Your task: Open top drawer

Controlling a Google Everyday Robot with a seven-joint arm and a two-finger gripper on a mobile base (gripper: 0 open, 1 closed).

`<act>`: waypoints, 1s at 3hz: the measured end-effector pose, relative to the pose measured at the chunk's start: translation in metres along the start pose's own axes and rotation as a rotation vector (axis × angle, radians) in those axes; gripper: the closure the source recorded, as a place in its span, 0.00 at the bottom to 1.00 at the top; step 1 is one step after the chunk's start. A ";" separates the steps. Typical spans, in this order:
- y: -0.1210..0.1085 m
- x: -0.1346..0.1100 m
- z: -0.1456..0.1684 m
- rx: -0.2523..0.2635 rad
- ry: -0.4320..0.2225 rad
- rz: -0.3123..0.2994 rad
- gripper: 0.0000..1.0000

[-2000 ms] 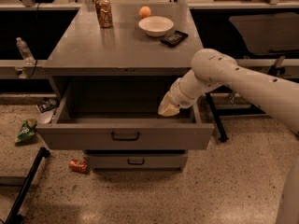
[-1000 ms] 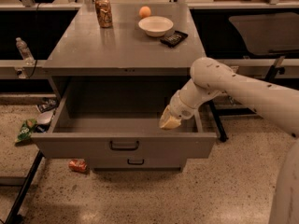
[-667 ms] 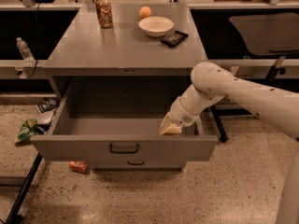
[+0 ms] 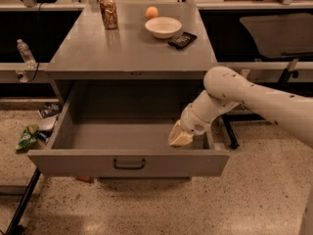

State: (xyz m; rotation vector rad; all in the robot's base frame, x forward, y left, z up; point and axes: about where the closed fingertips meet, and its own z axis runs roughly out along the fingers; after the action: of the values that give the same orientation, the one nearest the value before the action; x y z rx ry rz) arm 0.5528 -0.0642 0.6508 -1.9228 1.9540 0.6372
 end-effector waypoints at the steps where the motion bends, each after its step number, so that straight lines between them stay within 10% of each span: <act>1: -0.006 -0.011 -0.032 0.108 -0.030 -0.019 1.00; 3: -0.027 -0.015 -0.138 0.358 -0.254 0.028 1.00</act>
Offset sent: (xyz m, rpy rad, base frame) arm 0.0456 -0.0704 0.1461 0.1819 -0.3539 -0.2561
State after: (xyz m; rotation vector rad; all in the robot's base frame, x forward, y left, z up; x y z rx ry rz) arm 0.5913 -0.1238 0.7735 -1.5235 1.7950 0.4727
